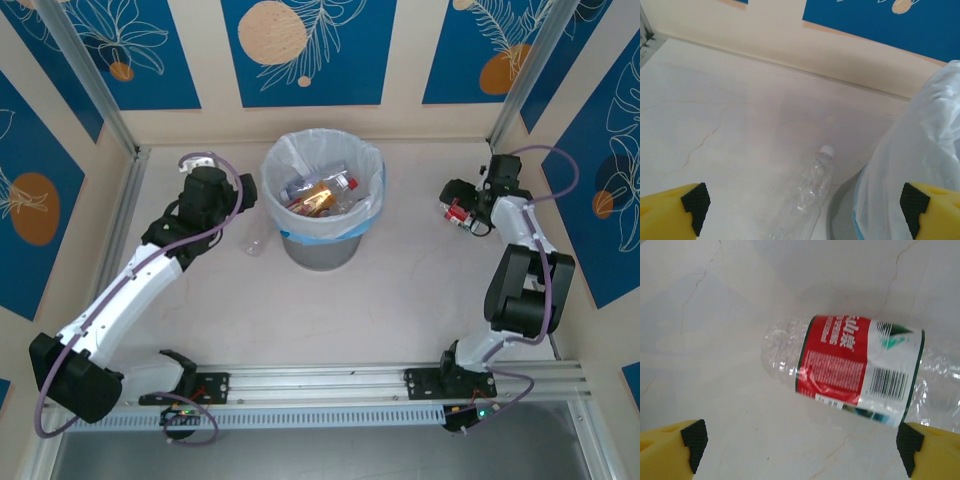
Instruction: Put the plastic bottles in the bin
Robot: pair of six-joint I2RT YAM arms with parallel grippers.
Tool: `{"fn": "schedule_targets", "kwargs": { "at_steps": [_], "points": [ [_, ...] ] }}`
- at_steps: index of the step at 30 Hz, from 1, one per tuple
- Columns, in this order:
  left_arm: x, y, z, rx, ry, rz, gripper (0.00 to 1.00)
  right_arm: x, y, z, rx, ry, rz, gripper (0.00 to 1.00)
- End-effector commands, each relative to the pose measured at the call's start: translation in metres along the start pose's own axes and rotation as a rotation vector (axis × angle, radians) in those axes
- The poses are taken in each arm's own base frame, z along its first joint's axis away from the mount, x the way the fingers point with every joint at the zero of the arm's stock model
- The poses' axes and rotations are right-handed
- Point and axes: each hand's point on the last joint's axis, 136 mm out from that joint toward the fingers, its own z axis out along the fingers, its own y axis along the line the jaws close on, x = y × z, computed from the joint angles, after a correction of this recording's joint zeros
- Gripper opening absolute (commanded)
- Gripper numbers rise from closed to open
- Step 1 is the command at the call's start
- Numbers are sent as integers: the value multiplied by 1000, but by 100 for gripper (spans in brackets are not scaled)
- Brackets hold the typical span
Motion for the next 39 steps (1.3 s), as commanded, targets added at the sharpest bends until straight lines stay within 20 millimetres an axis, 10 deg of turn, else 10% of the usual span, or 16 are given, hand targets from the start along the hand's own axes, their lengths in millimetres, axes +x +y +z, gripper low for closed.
{"fn": "schedule_targets", "kwargs": {
  "at_steps": [1,8,20,39],
  "points": [
    [4,16,-7,-38,7,-36,99,-11,0,10,-47,34,-78,100],
    [7,28,-7,-71,5,-47,99,-43,-15,45,-70,87,-96,100],
    [15,31,-1,-68,34,-73,99,-25,-21,76,-112,270,-15,100],
    [20,38,-9,-58,24,-69,99,8,6,49,-209,271,114,99]
  ]
}}
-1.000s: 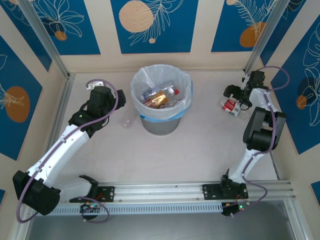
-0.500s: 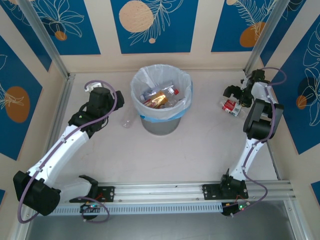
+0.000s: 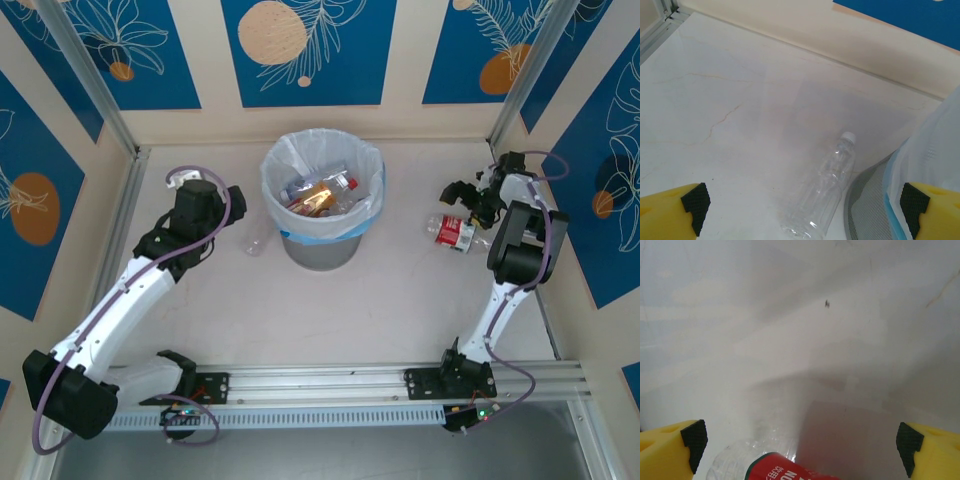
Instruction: Put the plastic bottles in the bin
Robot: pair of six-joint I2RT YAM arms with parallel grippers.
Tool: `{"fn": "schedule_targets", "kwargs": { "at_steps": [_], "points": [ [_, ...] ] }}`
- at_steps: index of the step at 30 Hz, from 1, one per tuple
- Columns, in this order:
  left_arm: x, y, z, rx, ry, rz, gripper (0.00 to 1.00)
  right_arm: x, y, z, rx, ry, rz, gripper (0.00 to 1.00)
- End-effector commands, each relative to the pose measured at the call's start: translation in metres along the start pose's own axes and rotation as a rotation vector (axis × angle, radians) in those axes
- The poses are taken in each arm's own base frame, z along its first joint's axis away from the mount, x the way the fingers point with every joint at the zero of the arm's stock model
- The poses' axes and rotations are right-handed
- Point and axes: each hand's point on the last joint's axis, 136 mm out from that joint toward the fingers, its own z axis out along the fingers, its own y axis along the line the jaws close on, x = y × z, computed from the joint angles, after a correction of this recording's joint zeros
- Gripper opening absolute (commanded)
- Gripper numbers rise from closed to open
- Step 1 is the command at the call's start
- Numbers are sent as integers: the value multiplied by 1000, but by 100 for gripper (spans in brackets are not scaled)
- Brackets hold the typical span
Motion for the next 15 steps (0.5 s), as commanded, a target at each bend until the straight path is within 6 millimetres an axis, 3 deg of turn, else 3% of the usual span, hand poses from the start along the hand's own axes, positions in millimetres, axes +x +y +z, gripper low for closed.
{"fn": "schedule_targets", "kwargs": {
  "at_steps": [1,7,15],
  "points": [
    [0,6,-3,-1,-7,-11,99,3,22,-18,-59,-45,20,99],
    [2,7,-3,1,-5,-11,99,18,28,-17,-41,-32,15,99],
    [6,10,-2,3,-3,-12,99,30,-12,-11,185,-16,74,100]
  ]
}}
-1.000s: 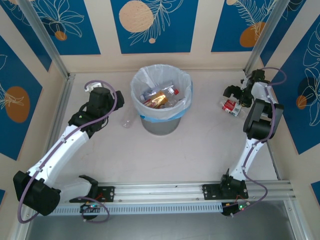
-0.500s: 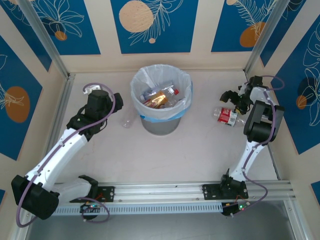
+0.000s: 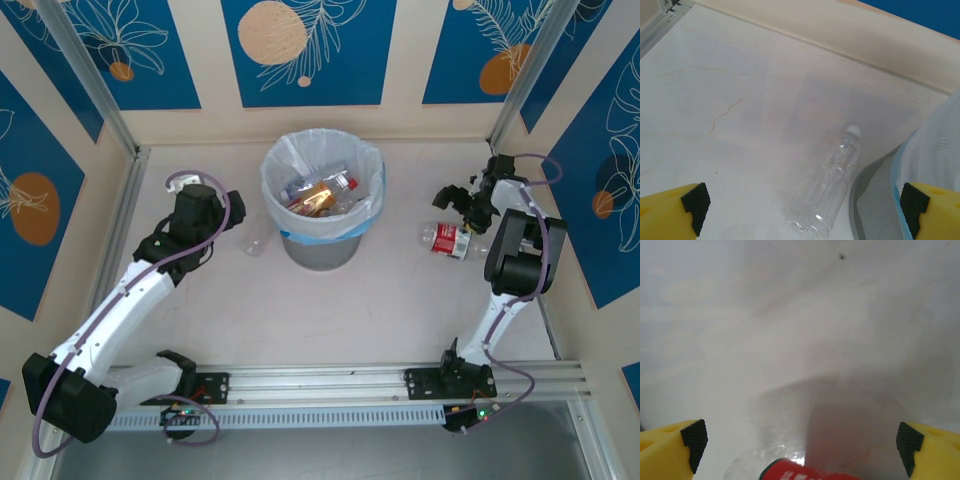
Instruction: Put the plastic bottles in the bin
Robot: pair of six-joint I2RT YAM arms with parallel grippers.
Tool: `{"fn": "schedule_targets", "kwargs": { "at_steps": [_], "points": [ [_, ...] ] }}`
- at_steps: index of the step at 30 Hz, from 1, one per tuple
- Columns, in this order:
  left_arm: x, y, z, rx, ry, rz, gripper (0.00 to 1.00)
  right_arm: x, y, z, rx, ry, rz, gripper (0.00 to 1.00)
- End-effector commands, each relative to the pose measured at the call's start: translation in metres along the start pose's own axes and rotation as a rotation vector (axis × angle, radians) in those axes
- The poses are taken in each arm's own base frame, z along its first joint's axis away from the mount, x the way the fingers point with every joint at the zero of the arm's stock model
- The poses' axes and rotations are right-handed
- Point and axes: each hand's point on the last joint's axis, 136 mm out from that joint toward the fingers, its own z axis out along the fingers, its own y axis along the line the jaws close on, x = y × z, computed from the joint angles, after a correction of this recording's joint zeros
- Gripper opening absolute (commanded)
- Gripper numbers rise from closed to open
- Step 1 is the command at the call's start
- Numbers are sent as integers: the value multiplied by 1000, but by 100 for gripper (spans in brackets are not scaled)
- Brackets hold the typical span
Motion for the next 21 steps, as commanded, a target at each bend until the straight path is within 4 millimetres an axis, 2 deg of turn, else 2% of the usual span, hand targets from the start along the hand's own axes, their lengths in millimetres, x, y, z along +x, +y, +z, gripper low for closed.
{"fn": "schedule_targets", "kwargs": {
  "at_steps": [1,6,14,19,21],
  "points": [
    [-5,3,-2,6,-20,-14,99,9,-24,-4,133,4,55,100],
    [-3,4,1,7,-16,-15,99,24,-24,2,146,32,70,100],
    [0,3,7,6,-4,-8,99,54,20,-6,-25,78,136,99],
    [4,5,11,7,2,-15,99,89,45,-4,-104,137,152,100],
    [5,5,12,9,6,-12,99,103,48,-2,-108,165,146,100]
  ]
}}
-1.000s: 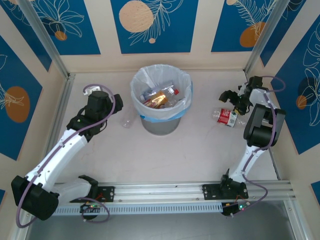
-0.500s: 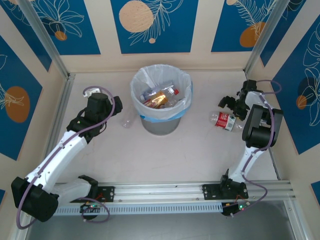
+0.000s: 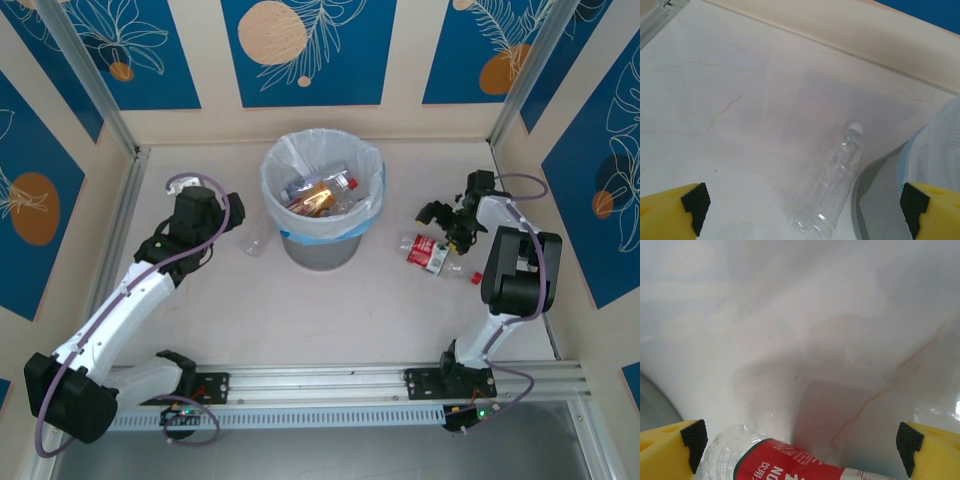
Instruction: Put the plastic bottles in the bin
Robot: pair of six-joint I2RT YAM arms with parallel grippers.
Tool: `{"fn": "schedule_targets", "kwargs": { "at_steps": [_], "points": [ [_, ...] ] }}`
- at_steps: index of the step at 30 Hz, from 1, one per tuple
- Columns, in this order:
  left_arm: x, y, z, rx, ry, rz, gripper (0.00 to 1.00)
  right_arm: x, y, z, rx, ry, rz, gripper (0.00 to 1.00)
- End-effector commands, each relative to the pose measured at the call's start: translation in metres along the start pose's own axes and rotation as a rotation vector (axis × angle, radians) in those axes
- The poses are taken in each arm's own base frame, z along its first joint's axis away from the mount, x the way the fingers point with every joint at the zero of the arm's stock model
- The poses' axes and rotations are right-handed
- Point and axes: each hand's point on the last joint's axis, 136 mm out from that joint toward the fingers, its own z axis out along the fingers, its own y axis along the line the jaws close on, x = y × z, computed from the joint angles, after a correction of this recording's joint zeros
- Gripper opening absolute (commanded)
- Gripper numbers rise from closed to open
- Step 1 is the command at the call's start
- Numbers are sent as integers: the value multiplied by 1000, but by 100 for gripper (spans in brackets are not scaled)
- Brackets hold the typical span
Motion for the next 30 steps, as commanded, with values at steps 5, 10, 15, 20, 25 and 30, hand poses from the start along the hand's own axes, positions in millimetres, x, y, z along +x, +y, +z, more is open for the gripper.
{"fn": "schedule_targets", "kwargs": {
  "at_steps": [5,10,15,20,25,30],
  "points": [
    [0,4,5,-4,0,6,99,31,9,-9,31,-15,-54,100],
    [1,6,7,-5,4,1,99,53,35,-25,67,-23,-385,99],
    [5,7,10,-2,14,-12,99,65,18,-24,360,-10,-510,100],
    [5,6,12,0,17,-3,99,69,-1,-24,590,13,-638,100],
    [4,7,13,2,16,-6,99,63,-1,-13,635,32,-698,100],
    [6,9,12,0,22,-13,99,63,7,5,626,70,-733,100]
  ]
}}
